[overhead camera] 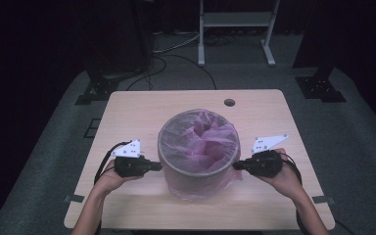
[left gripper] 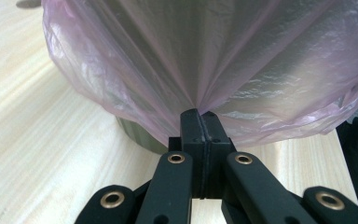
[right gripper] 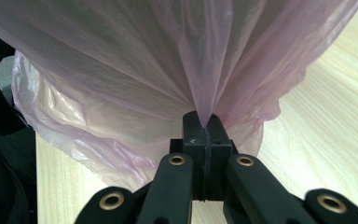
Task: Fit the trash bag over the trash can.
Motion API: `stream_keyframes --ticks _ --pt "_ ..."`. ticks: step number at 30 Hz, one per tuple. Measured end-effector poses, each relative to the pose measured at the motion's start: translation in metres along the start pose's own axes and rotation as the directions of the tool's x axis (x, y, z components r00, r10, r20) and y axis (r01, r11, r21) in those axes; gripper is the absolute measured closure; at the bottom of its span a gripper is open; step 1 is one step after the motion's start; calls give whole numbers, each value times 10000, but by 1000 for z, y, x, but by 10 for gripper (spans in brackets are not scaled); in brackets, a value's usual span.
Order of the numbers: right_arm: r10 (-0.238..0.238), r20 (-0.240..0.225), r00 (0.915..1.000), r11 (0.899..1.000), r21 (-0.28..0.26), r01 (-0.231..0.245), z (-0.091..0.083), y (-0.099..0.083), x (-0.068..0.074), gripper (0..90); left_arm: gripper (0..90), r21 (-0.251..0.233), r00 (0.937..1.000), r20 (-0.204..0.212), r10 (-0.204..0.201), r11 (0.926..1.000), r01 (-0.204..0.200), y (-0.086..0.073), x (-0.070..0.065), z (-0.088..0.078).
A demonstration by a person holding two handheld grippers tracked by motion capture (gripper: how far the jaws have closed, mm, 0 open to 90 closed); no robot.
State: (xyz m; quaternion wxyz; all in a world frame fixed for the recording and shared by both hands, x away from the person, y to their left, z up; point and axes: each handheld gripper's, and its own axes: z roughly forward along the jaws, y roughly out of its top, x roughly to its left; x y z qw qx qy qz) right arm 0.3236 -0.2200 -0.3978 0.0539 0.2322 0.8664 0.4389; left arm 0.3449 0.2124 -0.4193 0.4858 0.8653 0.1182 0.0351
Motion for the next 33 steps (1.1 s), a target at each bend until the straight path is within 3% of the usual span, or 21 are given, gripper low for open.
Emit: stream_keyframes --ticks 6,19,25,26,28,33 --pt "189 -86 9998 9996 218 -187 5 -6 -2 900 900 517 9993 -337 -170 9985 187 -6 2 1" --pt "291 -320 9991 9987 429 -277 19 -13 -2 900 900 903 9992 -181 -358 9952 373 -14 -1 8" --pt "424 -291 9987 9981 468 -410 20 -16 -3 900 900 854 9987 -201 -472 9952 488 -18 -1 7" --pt "423 -320 9986 9983 416 -410 19 -17 -3 888 900 771 9987 -227 -448 9959 464 -18 -1 6" --pt "638 -531 9966 9976 295 -623 16 -18 -4 705 791 502 9978 -205 -626 9967 636 -17 -2 1" --pt "744 -529 9958 9972 -75 -749 -7 -20 -1 567 592 223 9960 -542 -716 9971 729 -13 -8 -14"
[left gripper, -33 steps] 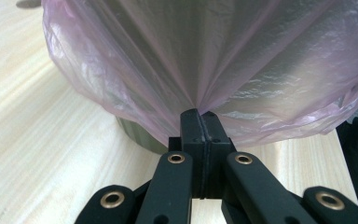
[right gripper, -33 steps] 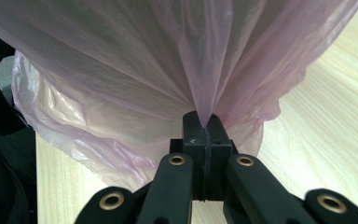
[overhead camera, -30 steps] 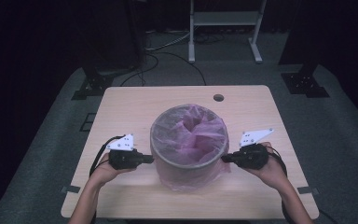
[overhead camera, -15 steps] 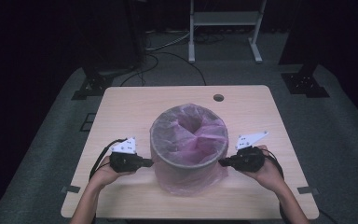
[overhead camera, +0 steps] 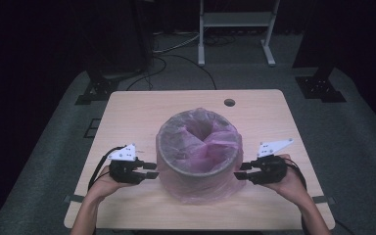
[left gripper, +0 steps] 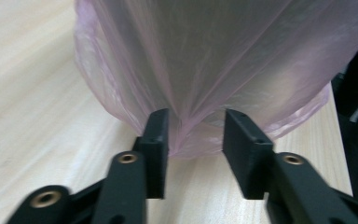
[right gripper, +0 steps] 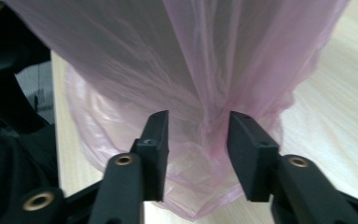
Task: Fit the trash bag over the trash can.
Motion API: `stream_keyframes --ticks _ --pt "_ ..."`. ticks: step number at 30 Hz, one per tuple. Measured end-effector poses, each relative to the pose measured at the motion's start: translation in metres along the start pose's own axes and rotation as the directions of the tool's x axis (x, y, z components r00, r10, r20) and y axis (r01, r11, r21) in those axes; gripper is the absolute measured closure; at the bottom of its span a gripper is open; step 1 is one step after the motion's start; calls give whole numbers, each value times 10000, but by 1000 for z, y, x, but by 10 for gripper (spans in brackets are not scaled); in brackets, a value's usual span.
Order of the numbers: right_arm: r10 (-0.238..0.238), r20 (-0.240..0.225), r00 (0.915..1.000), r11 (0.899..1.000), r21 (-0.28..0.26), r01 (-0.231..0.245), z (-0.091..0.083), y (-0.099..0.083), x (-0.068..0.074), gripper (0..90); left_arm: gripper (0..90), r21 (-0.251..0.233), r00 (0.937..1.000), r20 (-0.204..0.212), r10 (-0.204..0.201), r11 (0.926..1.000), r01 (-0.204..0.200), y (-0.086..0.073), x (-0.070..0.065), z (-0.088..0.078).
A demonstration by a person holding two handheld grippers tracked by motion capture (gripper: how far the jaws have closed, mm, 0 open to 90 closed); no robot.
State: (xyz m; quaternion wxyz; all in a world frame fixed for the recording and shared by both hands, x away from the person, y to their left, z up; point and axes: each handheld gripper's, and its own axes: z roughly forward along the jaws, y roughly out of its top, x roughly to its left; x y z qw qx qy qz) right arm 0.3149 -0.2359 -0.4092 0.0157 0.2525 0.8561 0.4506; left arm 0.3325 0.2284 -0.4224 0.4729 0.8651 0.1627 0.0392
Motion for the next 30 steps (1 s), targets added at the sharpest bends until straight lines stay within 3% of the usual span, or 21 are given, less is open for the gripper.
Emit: stream_keyframes --ticks 4,10,19,30 --pt "121 325 9994 9998 -162 -116 -24 1 4 514 504 -217 9998 -126 -120 9997 118 3 -4 -9" --pt "32 735 9973 9999 -138 -22 -49 5 8 482 417 -81 9995 -255 -189 9998 187 7 -7 -15" --pt "-119 969 9952 9998 -162 135 -64 17 9 447 286 178 9975 -608 -357 9992 369 14 -9 -19" --pt "-752 882 9933 9958 -452 794 -77 59 23 476 196 229 9964 -648 -548 9981 564 13 -12 -12"
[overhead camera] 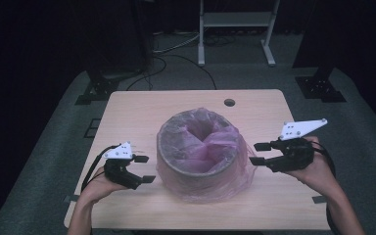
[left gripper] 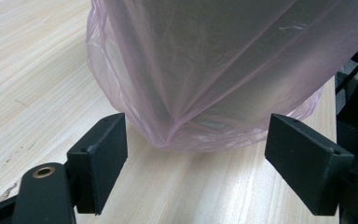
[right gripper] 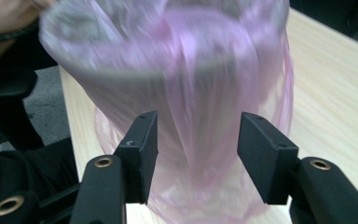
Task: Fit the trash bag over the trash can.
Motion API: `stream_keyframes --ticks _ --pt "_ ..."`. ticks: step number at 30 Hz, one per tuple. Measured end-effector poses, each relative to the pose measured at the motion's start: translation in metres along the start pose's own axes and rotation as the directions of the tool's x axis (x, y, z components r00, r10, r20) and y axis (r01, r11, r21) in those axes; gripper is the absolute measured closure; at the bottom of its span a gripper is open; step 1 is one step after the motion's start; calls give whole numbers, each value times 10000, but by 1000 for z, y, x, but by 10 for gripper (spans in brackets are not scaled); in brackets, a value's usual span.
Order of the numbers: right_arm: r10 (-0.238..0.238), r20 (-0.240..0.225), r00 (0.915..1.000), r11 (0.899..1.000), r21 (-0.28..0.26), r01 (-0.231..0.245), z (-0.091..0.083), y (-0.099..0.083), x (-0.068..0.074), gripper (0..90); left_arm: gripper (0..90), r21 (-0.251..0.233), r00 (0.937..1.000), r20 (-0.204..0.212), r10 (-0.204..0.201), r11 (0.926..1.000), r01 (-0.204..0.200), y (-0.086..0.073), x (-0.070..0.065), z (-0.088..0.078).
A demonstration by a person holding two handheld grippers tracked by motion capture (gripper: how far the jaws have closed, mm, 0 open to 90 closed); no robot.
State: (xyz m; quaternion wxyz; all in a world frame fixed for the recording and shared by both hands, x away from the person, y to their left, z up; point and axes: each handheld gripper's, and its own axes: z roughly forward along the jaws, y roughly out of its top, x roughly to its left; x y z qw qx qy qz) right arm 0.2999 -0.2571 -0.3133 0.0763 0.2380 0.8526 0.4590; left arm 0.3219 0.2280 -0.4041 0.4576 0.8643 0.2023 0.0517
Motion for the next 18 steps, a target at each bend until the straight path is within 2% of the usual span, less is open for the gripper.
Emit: stream_keyframes --ticks 4,8,12,16,18 --pt "-337 -124 9994 9994 -85 336 -2 20 6 497 188 -16 10000 -91 25 10000 -25 0 -1 -1" --pt "-706 -362 9968 9975 62 709 5 43 13 566 177 -133 9999 -100 42 9999 -44 1 -3 -2" --pt "-909 -614 9940 9954 238 925 22 65 15 661 178 -222 9998 -138 133 9997 -136 2 -5 -1" --pt "-1095 -755 9911 9920 542 1137 42 80 14 686 177 -129 9996 -160 211 9997 -213 5 -6 1" --pt "-1159 -843 9897 9898 733 1222 53 88 14 699 177 -241 9997 -102 222 9995 -225 6 -6 1"
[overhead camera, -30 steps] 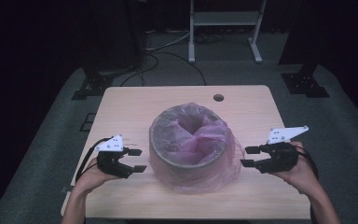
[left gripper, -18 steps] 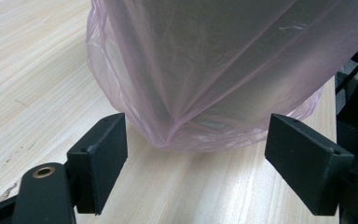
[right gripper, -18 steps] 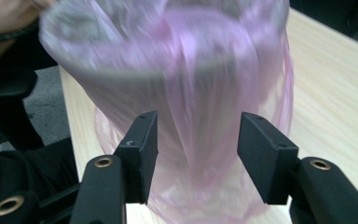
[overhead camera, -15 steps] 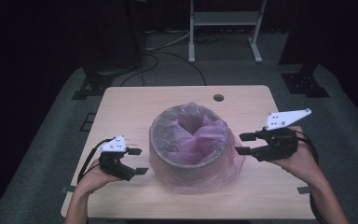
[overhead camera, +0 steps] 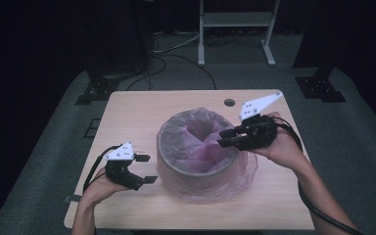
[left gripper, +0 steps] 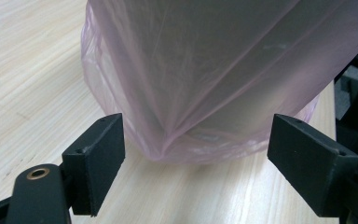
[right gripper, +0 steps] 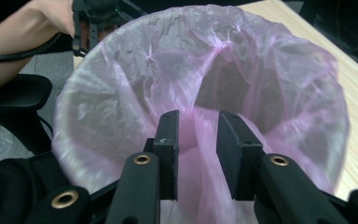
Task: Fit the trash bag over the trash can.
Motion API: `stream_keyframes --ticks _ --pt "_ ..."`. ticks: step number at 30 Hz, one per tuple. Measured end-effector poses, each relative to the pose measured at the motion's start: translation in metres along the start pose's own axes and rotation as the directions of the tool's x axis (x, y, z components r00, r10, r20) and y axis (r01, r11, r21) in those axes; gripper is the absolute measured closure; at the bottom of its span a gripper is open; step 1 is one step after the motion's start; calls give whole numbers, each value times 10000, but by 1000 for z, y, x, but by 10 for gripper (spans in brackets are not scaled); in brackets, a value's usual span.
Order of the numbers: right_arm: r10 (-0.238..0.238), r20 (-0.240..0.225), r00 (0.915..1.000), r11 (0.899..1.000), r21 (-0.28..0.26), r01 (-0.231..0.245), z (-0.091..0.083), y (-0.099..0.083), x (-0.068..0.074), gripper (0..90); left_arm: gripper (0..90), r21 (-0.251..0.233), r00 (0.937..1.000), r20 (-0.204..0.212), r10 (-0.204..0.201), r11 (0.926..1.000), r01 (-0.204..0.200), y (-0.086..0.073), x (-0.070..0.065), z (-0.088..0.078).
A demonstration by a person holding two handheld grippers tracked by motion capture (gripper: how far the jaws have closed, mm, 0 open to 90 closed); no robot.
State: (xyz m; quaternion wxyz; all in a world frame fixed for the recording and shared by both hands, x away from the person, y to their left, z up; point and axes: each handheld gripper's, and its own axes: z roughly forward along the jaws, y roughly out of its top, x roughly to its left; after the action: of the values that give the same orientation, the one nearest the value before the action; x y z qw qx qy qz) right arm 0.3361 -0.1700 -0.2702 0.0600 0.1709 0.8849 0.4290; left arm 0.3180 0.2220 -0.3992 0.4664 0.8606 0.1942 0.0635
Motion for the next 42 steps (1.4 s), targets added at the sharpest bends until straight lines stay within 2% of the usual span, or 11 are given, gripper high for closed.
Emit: stream_keyframes --ticks 8,12,17,23,25,28,31,33,36,38,42 --pt "-229 170 9996 9941 1065 209 33 23 -11 768 177 23 10000 27 49 10000 -49 2 -1 2" --pt "-236 278 9993 9815 1905 179 50 26 -14 799 178 -197 9999 108 1 9998 1 2 -1 1" --pt "-328 292 9990 9565 2907 229 58 19 -11 843 178 -300 9998 172 87 9995 -82 4 -3 1" --pt "-568 67 9984 9040 4248 486 62 15 -2 864 178 -311 9999 152 59 9995 -54 4 -3 1" --pt "-663 60 9978 9009 4303 573 63 17 0 861 178 -367 9999 123 30 9993 -26 4 -3 0" --pt "-763 43 9971 9120 4045 681 64 27 0 860 178 -468 9999 138 44 9989 -38 4 -3 -2" --pt "-837 17 9965 9076 4130 756 72 35 -3 858 177 -519 9999 138 62 9986 -55 4 -3 -3" --pt "-900 -20 9959 8999 4282 822 81 41 -4 858 177 -566 9999 169 25 9984 -16 3 -2 -3" --pt "-1085 -59 9941 8761 4719 984 101 53 -4 859 178 -600 9998 181 7 9982 3 3 -2 -3" --pt "-1251 -111 9921 8644 4896 1145 113 59 -6 859 177 -617 9998 206 12 9981 1 2 -1 -3" --pt "-1355 -139 9907 8555 5027 1240 134 75 -11 860 177 -722 9997 229 -25 9974 42 2 -1 -4"
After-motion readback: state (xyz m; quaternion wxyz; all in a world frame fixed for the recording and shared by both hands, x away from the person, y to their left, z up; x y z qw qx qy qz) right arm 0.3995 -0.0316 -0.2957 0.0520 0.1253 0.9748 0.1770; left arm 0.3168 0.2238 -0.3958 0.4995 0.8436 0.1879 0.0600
